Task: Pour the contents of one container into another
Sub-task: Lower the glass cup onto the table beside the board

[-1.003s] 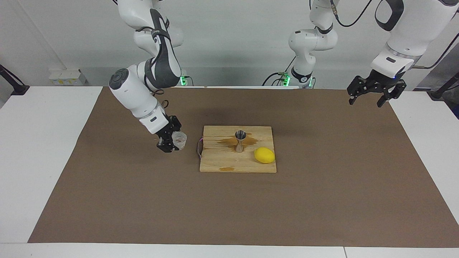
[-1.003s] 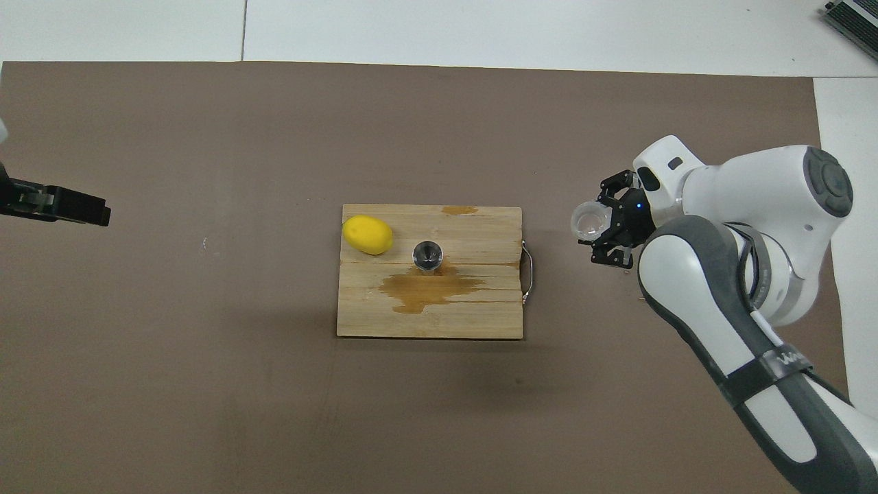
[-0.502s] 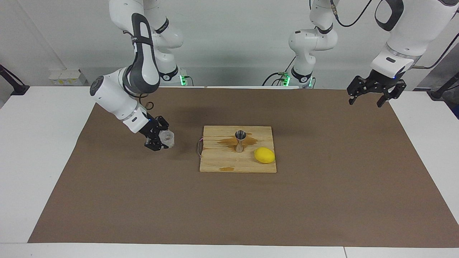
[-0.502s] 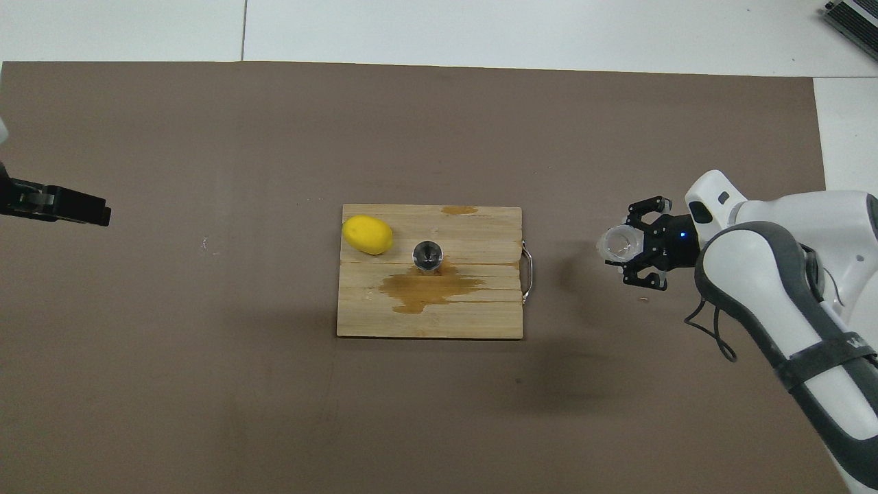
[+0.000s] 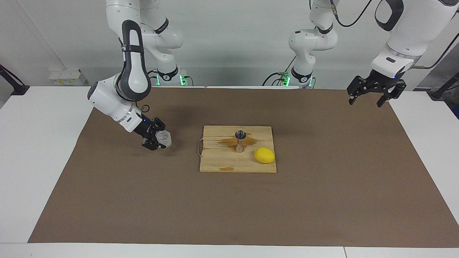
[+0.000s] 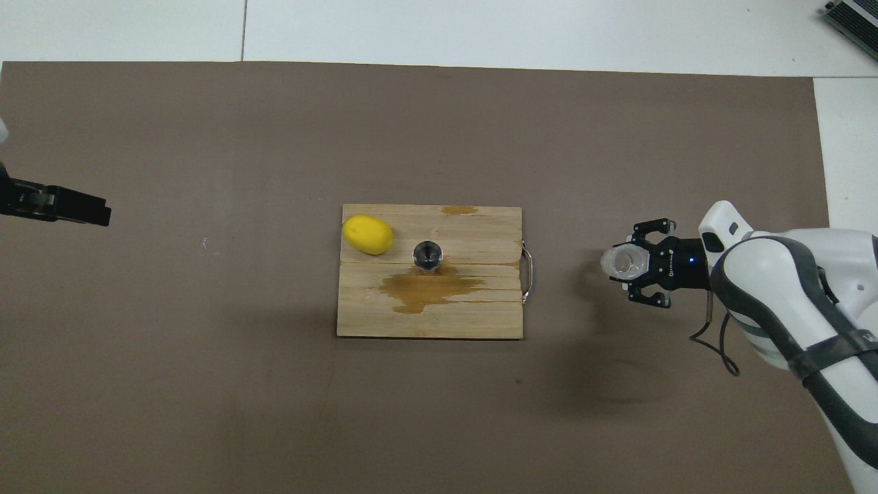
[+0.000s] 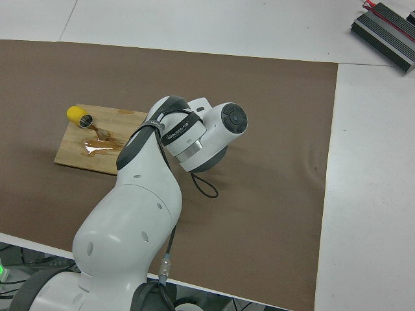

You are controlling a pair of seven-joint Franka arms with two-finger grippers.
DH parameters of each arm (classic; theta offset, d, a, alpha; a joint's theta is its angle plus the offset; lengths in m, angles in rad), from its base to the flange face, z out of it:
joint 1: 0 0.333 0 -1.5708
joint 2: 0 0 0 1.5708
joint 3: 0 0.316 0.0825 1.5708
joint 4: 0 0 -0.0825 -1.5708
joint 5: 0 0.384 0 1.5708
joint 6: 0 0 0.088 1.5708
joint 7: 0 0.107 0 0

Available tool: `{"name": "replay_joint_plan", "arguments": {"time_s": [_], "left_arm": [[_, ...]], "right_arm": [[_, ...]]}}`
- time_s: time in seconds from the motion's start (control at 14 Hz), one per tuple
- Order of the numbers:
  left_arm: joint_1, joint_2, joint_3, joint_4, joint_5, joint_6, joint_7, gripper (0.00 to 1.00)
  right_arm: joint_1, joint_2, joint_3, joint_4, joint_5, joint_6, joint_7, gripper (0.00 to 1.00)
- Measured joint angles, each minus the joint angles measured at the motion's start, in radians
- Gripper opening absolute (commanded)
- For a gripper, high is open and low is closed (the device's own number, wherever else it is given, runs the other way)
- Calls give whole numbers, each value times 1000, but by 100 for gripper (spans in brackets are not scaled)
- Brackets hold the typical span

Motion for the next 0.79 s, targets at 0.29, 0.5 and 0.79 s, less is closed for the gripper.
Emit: {"name": "replay_joint_plan", "arguments": {"time_s": [0.29,0.5,0.79], "left_arm": [[0,0,0,0,0,0,0,100],[0,0,0,0,0,0,0,100],[0,0,0,0,0,0,0,100]], "right_arm": [[-44,11,0,-27,30,2,-80,43],[-73,38,0,-34,72,0,-151,43],[-75,59,1,-35,85,-1,-176,44]]}}
